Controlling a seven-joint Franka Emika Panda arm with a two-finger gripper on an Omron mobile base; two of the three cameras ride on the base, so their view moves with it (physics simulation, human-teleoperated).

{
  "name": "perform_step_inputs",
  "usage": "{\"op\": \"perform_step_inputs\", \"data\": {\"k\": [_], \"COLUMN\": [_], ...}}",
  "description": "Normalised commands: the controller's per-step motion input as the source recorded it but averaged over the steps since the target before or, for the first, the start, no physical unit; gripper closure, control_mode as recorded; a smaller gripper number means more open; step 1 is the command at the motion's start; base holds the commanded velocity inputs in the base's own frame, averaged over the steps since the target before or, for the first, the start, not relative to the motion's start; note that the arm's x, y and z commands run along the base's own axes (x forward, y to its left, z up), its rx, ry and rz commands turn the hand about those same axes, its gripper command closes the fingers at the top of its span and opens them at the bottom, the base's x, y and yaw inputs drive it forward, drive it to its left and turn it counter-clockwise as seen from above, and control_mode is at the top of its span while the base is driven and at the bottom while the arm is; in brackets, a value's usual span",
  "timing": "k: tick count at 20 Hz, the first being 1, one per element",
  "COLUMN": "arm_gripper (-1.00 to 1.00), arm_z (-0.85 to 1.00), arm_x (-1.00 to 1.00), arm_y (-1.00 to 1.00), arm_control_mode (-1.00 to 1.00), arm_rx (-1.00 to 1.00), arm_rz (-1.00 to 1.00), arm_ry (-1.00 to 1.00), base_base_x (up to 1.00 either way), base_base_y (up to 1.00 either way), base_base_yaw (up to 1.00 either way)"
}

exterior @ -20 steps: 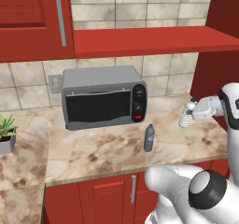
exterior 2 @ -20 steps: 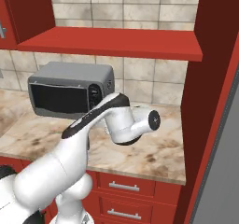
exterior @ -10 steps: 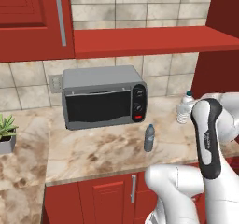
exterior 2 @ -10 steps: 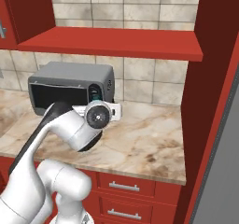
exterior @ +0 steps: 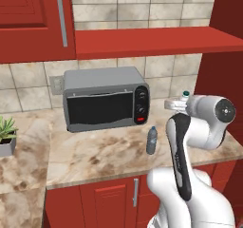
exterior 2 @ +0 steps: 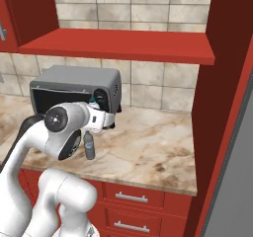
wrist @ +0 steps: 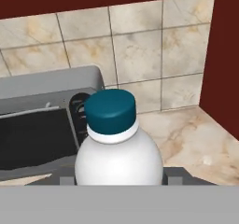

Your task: Take the bottled waters from the counter and place them in the freezer to freeze. Close the freezer door after placing the bottles.

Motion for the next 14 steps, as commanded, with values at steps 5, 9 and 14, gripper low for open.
{"op": "perform_step_inputs", "data": {"k": [5,9,14], "arm_gripper": [1.00,1.00,1.00], "arm_z": [0.46,0.11,0.05], "arm_x": [-0.13,-0.50,-0.97], "arm_y": [0.00,0.00,0.00], "arm_control_mode": [-1.00,-1.00,-1.00], "arm_rx": [-0.01,0.00,0.00], "arm_rz": [-0.11,-0.12,-0.01], "arm_ry": [0.20,0.16,-0.06], "base_base_x": [0.00,0.00,0.00], "base_base_y": [0.00,0.00,0.00], "base_base_yaw": [0.00,0.00,0.00]}}
